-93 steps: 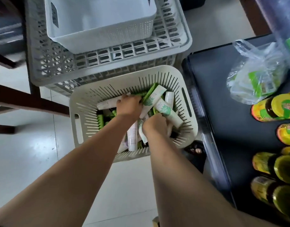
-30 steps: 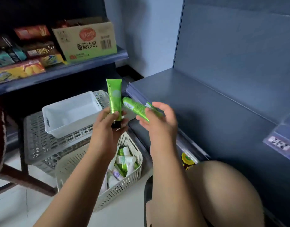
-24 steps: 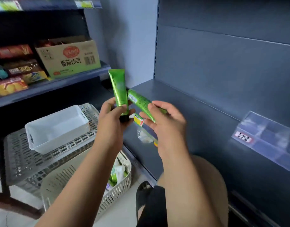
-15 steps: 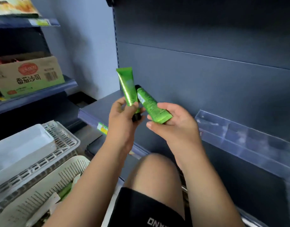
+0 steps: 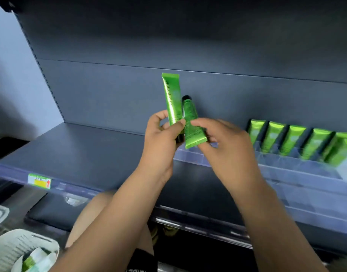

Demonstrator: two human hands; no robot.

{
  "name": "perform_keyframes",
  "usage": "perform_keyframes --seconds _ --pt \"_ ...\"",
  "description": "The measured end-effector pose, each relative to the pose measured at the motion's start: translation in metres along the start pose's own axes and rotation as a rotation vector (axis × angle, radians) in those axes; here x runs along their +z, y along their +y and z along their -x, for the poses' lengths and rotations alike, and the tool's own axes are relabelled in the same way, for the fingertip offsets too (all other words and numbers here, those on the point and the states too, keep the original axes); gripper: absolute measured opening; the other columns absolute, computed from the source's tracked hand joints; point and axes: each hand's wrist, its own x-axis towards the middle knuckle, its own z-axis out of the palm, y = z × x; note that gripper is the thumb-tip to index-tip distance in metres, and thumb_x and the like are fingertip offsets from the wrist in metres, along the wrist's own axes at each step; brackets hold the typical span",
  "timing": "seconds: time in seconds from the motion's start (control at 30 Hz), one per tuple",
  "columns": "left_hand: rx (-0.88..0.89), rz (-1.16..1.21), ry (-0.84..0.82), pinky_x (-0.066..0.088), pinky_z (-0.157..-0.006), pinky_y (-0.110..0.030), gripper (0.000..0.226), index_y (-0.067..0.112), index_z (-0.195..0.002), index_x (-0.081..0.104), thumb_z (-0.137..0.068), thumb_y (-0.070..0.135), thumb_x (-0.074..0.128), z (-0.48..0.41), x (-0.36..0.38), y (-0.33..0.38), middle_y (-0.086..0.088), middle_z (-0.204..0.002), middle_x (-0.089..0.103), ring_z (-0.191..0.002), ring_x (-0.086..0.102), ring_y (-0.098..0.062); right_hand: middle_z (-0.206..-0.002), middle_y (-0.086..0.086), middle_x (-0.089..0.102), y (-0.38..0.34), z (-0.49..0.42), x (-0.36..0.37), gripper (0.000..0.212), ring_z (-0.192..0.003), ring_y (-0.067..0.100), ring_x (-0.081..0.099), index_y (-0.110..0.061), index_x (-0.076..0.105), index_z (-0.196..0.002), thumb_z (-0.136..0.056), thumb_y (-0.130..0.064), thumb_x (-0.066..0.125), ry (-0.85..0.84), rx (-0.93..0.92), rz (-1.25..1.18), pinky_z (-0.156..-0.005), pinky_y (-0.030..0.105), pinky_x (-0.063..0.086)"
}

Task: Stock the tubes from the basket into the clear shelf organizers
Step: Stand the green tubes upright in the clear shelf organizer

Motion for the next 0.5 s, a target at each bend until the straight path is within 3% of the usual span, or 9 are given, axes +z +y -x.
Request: perform_keyframes --seconds 0.1,0.2,0.27,0.37,0.43,0.5 --pt "-0.048 0.023 -0.109 0.058 -0.078 -0.036 0.023 0.007 -0.12 0.055 -0.098 0.003 0.061 0.005 0.028 -0.017 -0.016 -0.101 0.074 -0.083 0.07 -0.026 -0.094 -0.008 0.075 0.023 0.001 -0.032 0.028 -0.084 0.012 0.072 -0.025 0.075 -0.107 -0.084 -0.009 0.078 0.169 0.074 -0.152 -0.079 0.034 0.058" --pt "-0.103 0.0 -0.189 0.055 -0.08 -0.032 0.021 0.008 -0.118 0.059 -0.098 0.003 0.061 0.007 0.046 -0.043 -0.017 -0.109 0.074 -0.09 0.07 -0.023 -0.072 0.005 0.07 0.046 0.0 -0.066 0.006 -0.065 0.025 0.066 -0.018 0.073 -0.087 -0.088 -0.02 0.078 0.319 0.215 -0.251 -0.065 0.032 0.054" --pt "-0.134 -0.027 -0.235 0.053 -0.08 -0.032 0.019 0.01 -0.116 0.061 -0.098 0.004 0.061 0.007 0.052 -0.063 -0.014 -0.107 0.075 -0.092 0.069 -0.021 -0.062 0.019 0.058 0.063 -0.001 -0.086 0.024 -0.055 0.031 0.055 -0.016 0.062 -0.07 -0.088 -0.017 0.077 0.401 0.299 -0.326 -0.056 0.03 0.045" --pt "-0.144 -0.122 -0.315 0.05 -0.085 -0.032 0.017 0.008 -0.115 0.064 -0.098 0.005 0.059 0.003 0.059 -0.088 -0.011 -0.108 0.076 -0.095 0.07 -0.017 -0.063 0.026 0.046 0.084 -0.002 -0.104 0.029 -0.054 0.02 0.052 -0.01 0.056 -0.067 -0.088 -0.01 0.077 0.433 0.37 -0.403 -0.052 0.02 0.043" --pt "-0.14 -0.189 -0.37 0.048 -0.091 -0.033 0.02 0.008 -0.117 0.065 -0.098 0.006 0.058 -0.001 0.063 -0.101 -0.01 -0.11 0.077 -0.103 0.071 -0.016 -0.066 0.03 0.047 0.101 -0.001 -0.11 0.033 -0.057 0.021 0.053 0.003 0.054 -0.069 -0.088 -0.011 0.077 0.406 0.372 -0.377 -0.053 0.022 0.044" --pt "-0.133 -0.211 -0.406 0.046 -0.097 -0.035 0.023 0.009 -0.12 0.065 -0.098 0.006 0.058 -0.006 0.068 -0.111 -0.008 -0.114 0.076 -0.113 0.069 -0.017 -0.073 0.033 0.053 0.12 -0.002 -0.115 0.033 -0.057 0.025 0.055 0.004 0.057 -0.071 -0.086 -0.016 0.08 0.401 0.381 -0.351 -0.056 0.03 0.045"
